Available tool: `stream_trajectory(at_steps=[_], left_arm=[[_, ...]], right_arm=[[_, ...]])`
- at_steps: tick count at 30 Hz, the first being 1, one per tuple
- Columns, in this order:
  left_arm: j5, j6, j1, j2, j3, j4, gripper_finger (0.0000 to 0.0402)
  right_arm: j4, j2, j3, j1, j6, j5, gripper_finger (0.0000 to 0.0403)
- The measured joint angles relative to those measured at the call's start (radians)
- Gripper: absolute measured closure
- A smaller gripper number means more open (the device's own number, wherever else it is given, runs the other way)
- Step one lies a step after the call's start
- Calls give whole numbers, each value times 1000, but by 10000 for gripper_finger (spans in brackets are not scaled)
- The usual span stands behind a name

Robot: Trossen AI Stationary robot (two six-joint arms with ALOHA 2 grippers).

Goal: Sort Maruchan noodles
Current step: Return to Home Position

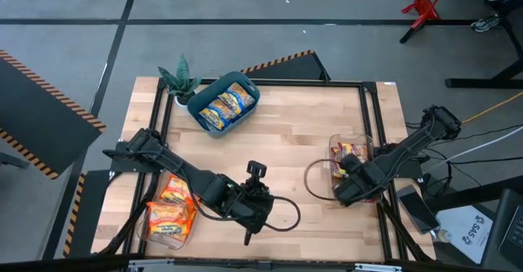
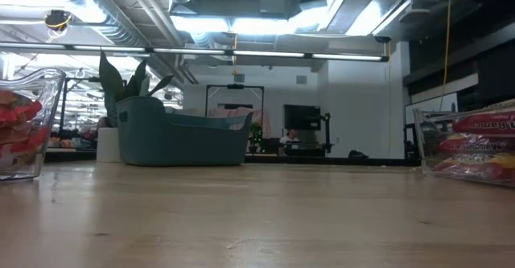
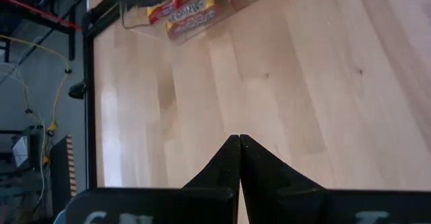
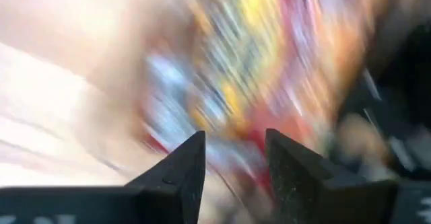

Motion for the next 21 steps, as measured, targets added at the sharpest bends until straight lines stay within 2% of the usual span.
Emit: stream_trajectory(at_steps=[3,7,10,13,16,18,20,21], left_arm=[[-5,0,-30,-26,31,-26,401],[-64,13,-76,-178,55,1,401],[-126,47,-103,-297,57,70,401],[-149,4,-123,-397,57,87,401],[-142,-36,-139,-473,57,71,401],[-113,-56,-143,-510,56,30,401],[-50,-27,-133,-548,54,8,401],[-10,-23,-118,-574,54,12,401]], right_arm=[[76,-1,78,14,-85,302,262],[86,-8,246,22,-304,659,267],[76,-8,398,32,-560,818,268],[71,-9,529,31,-861,808,269],[89,-11,635,32,-987,681,269],[127,-17,660,32,-1173,652,269],[183,-54,660,32,-1257,682,269],[191,-92,660,22,-1276,661,269]])
